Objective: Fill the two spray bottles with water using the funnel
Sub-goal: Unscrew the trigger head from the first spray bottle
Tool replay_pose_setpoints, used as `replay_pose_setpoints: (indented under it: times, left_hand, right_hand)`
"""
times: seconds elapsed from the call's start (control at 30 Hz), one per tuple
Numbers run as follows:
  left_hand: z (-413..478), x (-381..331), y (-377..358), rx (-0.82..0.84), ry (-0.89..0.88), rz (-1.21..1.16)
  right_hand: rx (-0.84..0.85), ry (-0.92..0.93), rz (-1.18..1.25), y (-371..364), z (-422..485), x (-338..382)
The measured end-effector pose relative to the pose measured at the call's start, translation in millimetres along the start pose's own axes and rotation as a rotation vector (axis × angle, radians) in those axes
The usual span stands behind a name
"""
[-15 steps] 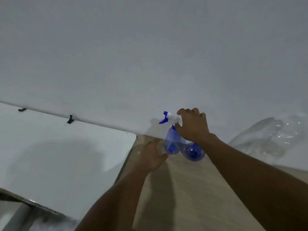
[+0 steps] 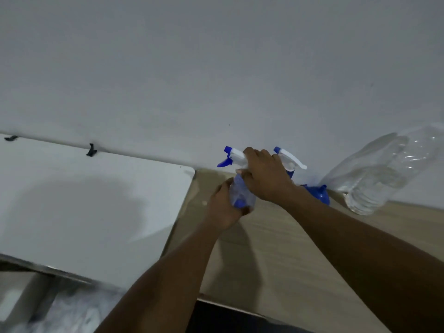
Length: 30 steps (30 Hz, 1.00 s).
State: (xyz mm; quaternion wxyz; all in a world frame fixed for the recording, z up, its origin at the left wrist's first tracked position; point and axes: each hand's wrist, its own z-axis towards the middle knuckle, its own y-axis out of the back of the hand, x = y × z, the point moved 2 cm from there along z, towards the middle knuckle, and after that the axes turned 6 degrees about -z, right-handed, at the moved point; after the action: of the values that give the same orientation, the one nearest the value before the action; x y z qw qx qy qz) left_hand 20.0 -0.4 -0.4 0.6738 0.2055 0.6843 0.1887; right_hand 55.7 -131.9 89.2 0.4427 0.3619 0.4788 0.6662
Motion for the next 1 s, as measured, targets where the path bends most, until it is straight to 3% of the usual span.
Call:
replay_pose_setpoints:
  times: [0.1, 0.43, 0.57, 0.67, 0.8, 1.0]
  left_hand:
    - [-21.2, 2.3, -7.3, 0.055, 0.039, -0.157]
    - [-83.0, 18.6, -34.6, 0.242, 0.116, -0.085]
    - [-88.8, 18.2, -33.0, 0.120, 0.087, -0.104]
    - [-87.1, 18.7, -34.3, 0.184, 0.126, -0.130]
    - [-85.6, 19.5, -34.6, 0.194, 0.113, -0.088]
    - [-84.7, 14.9, -40.4, 0.209, 0.148, -0.119]
  right_hand:
    - [0.046, 0.012, 0.123, 11.6, -33.8, 11.9]
    - [-0.008, -0.079, 0.119, 1.0, -113.4, 20.4]
    - [0.040, -0.046, 0.249, 2.2, -114.1, 20.5]
    - [0.087, 0.003, 0.253, 4.6, -113.8, 11.5]
    - [0.008, -0.025, 0.050, 2.4, -114.6, 9.4]
    - [0.097, 0.070, 0.145, 7.5, -107.8, 3.8]
